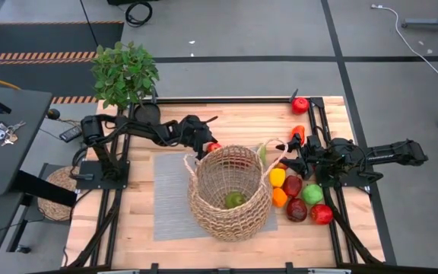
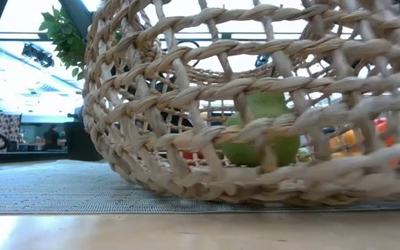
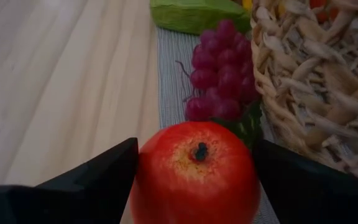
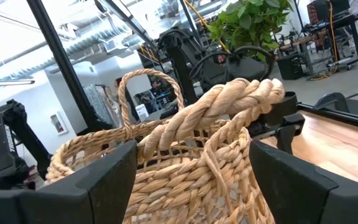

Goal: Build produce basket
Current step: Put the red apple into the basket

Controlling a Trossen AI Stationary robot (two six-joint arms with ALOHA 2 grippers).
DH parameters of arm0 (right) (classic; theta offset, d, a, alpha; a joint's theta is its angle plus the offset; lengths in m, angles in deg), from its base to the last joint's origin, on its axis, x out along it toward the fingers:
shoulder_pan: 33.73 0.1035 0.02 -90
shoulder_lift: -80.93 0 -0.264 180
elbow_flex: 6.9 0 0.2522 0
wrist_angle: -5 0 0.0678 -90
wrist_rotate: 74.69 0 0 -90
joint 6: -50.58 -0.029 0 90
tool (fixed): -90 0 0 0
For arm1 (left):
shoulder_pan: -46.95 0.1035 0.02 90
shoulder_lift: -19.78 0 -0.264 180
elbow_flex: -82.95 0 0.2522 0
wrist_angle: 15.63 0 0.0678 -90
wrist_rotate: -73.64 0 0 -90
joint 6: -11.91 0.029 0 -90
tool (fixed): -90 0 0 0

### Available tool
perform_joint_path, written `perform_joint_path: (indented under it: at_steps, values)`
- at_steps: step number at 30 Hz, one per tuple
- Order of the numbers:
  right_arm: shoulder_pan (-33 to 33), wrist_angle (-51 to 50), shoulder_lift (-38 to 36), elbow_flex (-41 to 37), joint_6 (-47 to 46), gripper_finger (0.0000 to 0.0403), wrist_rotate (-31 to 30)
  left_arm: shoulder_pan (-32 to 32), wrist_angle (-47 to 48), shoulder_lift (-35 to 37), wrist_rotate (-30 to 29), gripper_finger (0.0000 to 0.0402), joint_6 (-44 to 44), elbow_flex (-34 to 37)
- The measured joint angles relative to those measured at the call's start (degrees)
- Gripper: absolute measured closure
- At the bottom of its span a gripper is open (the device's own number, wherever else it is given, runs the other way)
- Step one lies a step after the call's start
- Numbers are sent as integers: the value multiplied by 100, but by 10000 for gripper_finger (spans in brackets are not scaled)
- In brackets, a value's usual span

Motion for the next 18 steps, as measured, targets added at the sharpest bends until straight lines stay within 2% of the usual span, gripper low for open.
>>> perform_joint_path:
  at_steps: [7,18]
  values:
    - [0,1,1,0,0,90,0,-3,24,-7,-34,83,55,0]
    - [0,1,-1,0,0,90,1,-4,63,-28,-98,83,-334,-154]
